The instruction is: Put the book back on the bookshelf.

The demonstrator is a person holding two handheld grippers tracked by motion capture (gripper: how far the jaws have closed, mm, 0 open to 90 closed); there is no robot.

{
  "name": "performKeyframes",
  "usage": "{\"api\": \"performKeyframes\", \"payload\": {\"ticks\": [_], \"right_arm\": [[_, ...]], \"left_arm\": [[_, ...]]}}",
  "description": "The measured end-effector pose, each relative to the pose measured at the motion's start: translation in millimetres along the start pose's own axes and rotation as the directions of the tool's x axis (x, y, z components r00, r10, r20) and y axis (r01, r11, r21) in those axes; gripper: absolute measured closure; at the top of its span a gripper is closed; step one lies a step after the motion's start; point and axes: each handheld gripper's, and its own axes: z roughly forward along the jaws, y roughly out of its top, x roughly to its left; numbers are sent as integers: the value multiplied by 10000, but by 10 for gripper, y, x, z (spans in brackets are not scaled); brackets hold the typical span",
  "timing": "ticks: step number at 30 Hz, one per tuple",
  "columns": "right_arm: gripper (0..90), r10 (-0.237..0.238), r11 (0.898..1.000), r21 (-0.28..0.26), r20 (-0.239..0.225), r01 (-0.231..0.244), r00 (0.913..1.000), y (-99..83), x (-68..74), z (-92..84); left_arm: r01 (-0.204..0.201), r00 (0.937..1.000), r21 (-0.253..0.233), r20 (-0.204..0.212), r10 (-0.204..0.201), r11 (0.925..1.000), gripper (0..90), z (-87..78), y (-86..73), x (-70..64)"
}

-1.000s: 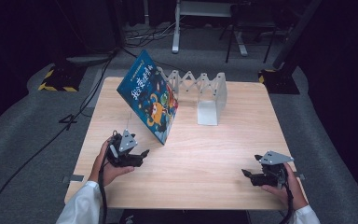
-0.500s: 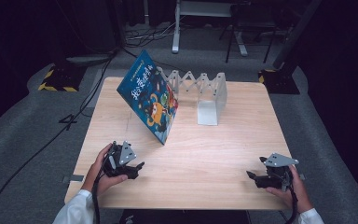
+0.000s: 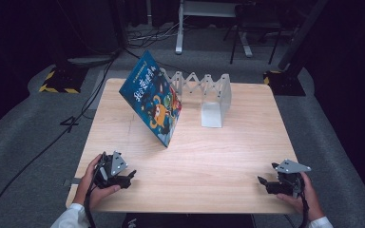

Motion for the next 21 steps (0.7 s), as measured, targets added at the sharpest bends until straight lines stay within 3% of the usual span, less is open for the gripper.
{"api": "performKeyframes", "payload": {"ticks": [7, 15, 18, 19, 20, 21], "right_arm": [[214, 545, 9985, 28, 92, -545, 9985, -183, -97, -24], [196, 1171, 9928, -263, -58, -1172, 9931, -310, -176, -58], [197, 1564, 9870, -331, -215, -1571, 9875, -347, -222, -56], [195, 1667, 9853, -331, -291, -1676, 9856, -354, -232, -53], [196, 1726, 9843, -336, -276, -1735, 9846, -357, -238, -52], [195, 1729, 9840, -375, -281, -1739, 9845, -358, -241, -48]], "left_arm": [[304, 9989, 84, 347, -307, 9995, 175, -6, -203, 27], [1028, 9921, 150, 705, -1036, 9946, 172, -4, -354, 102], [1374, 9867, 140, 854, -1381, 9904, 170, -12, -412, 140], [1620, 9820, 94, 968, -1621, 9867, 169, -11, -437, 152], [1901, 9749, 97, 1164, -1899, 9817, 169, -11, -467, 177], [2277, 9634, 243, 1393, -2288, 9734, 169, -15, -488, 203]]}}
